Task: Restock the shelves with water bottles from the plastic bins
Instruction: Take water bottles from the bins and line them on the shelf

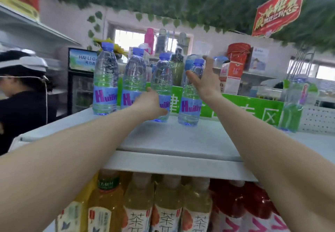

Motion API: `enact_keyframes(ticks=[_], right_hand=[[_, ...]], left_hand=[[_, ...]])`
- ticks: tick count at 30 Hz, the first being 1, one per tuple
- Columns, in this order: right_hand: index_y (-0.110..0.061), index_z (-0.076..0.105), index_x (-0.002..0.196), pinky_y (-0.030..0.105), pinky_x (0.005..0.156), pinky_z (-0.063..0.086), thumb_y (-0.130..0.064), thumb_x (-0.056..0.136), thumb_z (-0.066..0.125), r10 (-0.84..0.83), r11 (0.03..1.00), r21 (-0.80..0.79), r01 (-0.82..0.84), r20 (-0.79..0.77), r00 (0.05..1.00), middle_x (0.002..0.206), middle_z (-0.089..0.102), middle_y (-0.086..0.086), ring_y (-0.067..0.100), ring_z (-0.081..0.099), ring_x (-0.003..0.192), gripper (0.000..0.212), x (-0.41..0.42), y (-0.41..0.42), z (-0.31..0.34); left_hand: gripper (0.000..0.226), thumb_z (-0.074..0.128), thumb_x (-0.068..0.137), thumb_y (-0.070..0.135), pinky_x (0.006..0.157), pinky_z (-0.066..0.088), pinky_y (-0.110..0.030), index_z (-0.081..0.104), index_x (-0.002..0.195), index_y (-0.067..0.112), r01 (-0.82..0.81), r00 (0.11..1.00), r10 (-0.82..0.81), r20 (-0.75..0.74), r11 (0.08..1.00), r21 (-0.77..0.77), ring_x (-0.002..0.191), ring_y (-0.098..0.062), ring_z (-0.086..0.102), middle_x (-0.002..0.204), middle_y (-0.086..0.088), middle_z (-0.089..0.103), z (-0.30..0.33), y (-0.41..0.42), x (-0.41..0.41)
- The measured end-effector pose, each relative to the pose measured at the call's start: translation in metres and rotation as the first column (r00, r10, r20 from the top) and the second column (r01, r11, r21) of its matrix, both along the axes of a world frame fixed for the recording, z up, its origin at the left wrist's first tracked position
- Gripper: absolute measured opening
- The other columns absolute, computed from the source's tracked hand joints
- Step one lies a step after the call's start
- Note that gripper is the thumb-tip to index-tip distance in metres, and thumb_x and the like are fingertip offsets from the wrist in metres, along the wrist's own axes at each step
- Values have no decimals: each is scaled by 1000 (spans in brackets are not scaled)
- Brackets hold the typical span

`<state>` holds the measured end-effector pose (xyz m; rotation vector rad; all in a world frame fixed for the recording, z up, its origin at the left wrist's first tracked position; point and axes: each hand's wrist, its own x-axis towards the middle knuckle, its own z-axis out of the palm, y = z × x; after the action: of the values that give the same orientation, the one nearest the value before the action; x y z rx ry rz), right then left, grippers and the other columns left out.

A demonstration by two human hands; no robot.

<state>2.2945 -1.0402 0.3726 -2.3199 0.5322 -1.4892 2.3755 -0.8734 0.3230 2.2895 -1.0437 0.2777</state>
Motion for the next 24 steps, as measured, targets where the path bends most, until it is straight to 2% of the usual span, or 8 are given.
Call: enact_keyframes(ticks=[2, 4, 7, 9, 13, 17, 20, 24], right_hand=[[-24, 26, 146, 31, 71, 36, -45, 93, 60, 31, 998, -46, -32, -9, 999, 84, 58, 2, 20, 56, 69, 66, 5, -3, -1], [-25, 29, 145, 34, 75, 41, -45, 94, 58, 81, 994, -71, -82, -20, 997, 87, 58, 1, 18, 55, 72, 62, 8, -4, -2], [-23, 31, 145, 37, 95, 40, -45, 95, 57, 129, 986, -98, -132, -31, 991, 130, 55, 7, 25, 54, 112, 60, 10, -8, -2], [-23, 31, 144, 39, 102, 36, -45, 95, 57, 137, 985, -98, -141, -42, 990, 141, 47, 7, 25, 46, 126, 60, 11, -9, 1], [-20, 29, 142, 37, 90, 38, -44, 96, 55, 60, 991, -116, -70, -90, 994, 130, 55, 11, 30, 54, 113, 58, 9, -8, 5], [-19, 29, 141, 36, 81, 39, -42, 97, 53, -30, 983, -182, 12, -98, 995, 116, 58, 12, 27, 55, 94, 55, 12, -6, 5], [-20, 29, 141, 35, 79, 38, -42, 97, 53, -41, 986, -163, 25, -95, 995, 117, 58, 11, 28, 56, 94, 55, 13, -6, 5], [-22, 27, 143, 35, 81, 38, -45, 97, 52, -47, 985, -168, 33, -81, 996, 122, 56, 12, 30, 58, 99, 57, 16, -11, 3]], left_hand=[[94, 67, 88, 39, 70, 41, -34, 10, 148, -4, -24, 1000, 24, -18, 1000, -13, 104, -31, 58, 114, -15, 58, -5, -5, 3], [100, 68, 87, 40, 73, 42, -34, 2, 150, -3, -57, 998, 57, -13, 998, -13, 109, -32, 57, 123, -16, 56, -10, -9, 4], [97, 68, 87, 40, 75, 40, -34, 5, 147, -3, -84, 996, 84, 1, 996, -10, 112, -34, 55, 124, -16, 54, -14, -12, 5], [93, 68, 87, 40, 76, 42, -35, 9, 145, -2, -75, 997, 75, 0, 997, -14, 110, -34, 56, 123, -16, 54, -15, -12, 7], [91, 68, 87, 40, 78, 44, -37, 11, 145, -2, -58, 998, 58, -3, 998, -19, 109, -34, 57, 121, -16, 55, -17, -13, 10], [78, 71, 85, 39, 75, 44, -37, 23, 135, 3, -45, 999, 44, -22, 998, -38, 104, -33, 57, 116, -15, 56, -19, -14, 13], [75, 71, 84, 40, 75, 44, -37, 25, 132, 5, -45, 999, 45, -17, 998, -43, 104, -34, 57, 114, -14, 56, -20, -13, 13], [83, 72, 84, 42, 78, 46, -38, 21, 138, 4, -48, 999, 48, 0, 998, -44, 105, -34, 57, 111, -12, 56, -21, -13, 14]])
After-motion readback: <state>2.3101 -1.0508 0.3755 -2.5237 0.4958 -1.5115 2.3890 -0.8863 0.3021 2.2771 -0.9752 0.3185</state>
